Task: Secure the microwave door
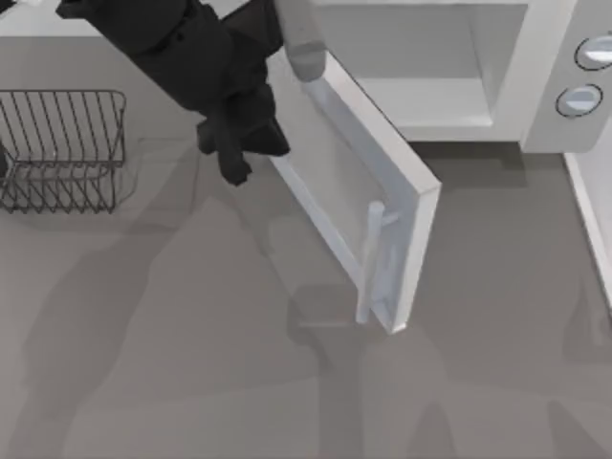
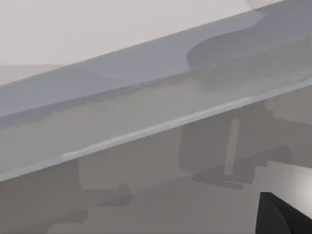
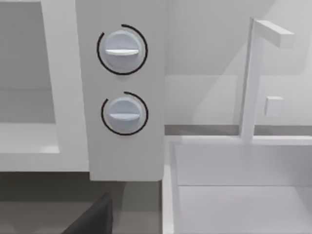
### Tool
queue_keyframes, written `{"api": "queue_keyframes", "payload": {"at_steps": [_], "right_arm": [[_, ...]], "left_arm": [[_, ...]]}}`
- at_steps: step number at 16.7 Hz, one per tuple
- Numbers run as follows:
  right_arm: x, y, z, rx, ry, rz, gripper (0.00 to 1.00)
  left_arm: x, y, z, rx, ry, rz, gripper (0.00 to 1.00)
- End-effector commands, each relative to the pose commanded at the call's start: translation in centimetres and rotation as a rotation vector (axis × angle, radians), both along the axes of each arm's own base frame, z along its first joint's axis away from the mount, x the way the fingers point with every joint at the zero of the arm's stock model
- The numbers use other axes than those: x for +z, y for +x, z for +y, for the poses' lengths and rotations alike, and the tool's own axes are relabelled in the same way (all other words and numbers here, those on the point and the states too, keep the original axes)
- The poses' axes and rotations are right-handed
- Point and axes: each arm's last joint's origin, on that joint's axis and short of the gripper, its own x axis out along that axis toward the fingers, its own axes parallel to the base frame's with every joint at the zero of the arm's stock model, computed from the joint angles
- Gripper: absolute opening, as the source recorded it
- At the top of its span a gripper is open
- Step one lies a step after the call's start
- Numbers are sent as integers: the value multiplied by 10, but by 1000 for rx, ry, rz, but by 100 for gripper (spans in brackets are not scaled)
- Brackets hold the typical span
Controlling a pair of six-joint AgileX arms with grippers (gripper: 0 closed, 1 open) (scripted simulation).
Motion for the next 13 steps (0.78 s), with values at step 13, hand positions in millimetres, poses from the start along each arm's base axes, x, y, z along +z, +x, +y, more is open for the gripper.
{"api": "queue_keyframes", "payload": {"at_steps": [13], "right_arm": [[0, 0, 0, 0, 0, 0, 100]], "left_arm": [[0, 0, -17, 5, -1, 1, 0]]}}
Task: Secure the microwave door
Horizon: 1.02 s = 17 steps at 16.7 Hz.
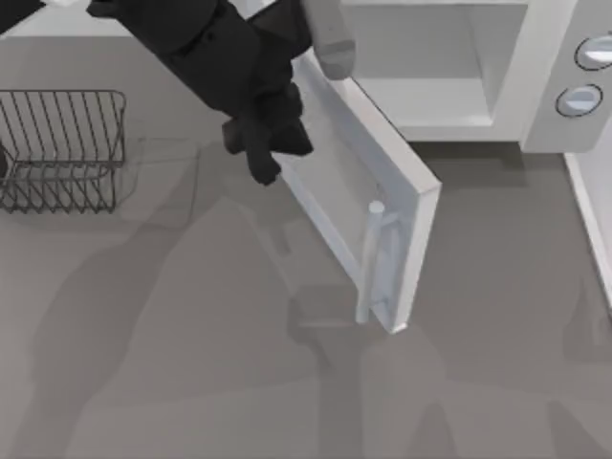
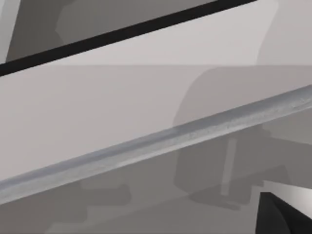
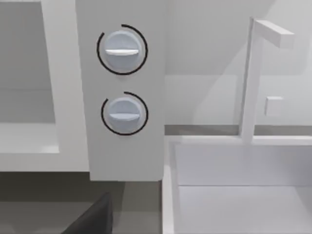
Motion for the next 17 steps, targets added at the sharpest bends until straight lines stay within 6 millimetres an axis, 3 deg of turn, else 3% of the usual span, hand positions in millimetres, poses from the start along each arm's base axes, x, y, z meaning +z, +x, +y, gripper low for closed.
{"api": "queue_keyframes", "payload": {"at_steps": [4, 9, 13, 17], "right_arm": [[0, 0, 0, 0, 0, 0, 100], [0, 0, 0, 0, 0, 0, 100], [0, 0, 0, 0, 0, 0, 100], [0, 0, 0, 0, 0, 0, 100]], "left_arm": [[0, 0, -18, 0, 0, 0, 0], [0, 0, -20, 2, -1, 1, 0], [0, -1, -38, 2, -1, 0, 0], [1, -1, -38, 2, -2, 2, 0]]}}
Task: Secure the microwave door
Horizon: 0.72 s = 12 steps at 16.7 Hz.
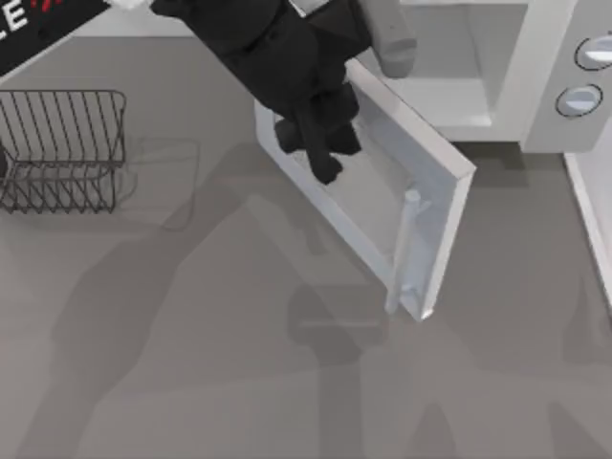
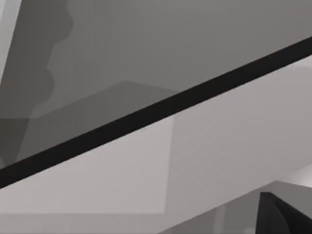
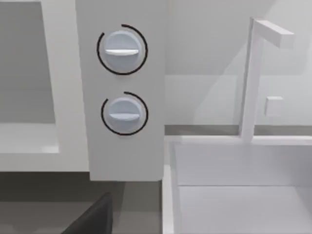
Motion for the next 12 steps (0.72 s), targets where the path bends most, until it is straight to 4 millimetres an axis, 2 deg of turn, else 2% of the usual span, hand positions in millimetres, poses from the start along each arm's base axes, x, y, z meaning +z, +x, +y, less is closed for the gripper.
{"api": "queue_keyframes", "payload": {"at_steps": [6, 10, 12], "right_arm": [[0, 0, 0, 0, 0, 0, 100], [0, 0, 0, 0, 0, 0, 100], [0, 0, 0, 0, 0, 0, 100]], "left_arm": [[0, 0, -18, 4, 0, -1, 0], [0, 0, -17, 6, 1, 1, 0], [-7, -3, -22, -5, 19, 29, 0]]}}
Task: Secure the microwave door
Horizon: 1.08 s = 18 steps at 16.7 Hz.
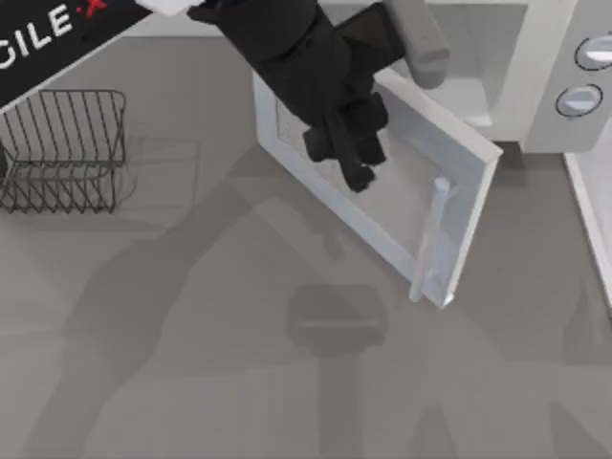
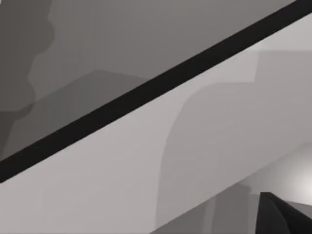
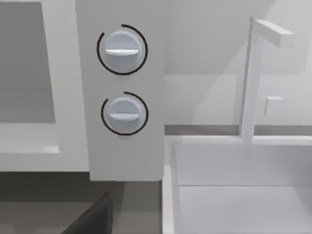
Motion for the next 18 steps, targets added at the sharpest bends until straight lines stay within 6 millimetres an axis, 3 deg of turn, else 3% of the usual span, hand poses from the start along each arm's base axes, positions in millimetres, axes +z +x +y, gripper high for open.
{"api": "queue_keyframes", "payload": {"at_steps": [5, 11, 15, 18], "right_arm": [[0, 0, 0, 0, 0, 0, 100], [0, 0, 0, 0, 0, 0, 100], [0, 0, 0, 0, 0, 0, 100], [0, 0, 0, 0, 0, 0, 100]], "left_arm": [[-23, -2, -14, -7, 56, 87, 0], [7, 3, -15, 12, -20, -31, 0], [6, 2, -16, 8, -15, -23, 0], [-5, -6, -30, -28, 8, 27, 0]]}}
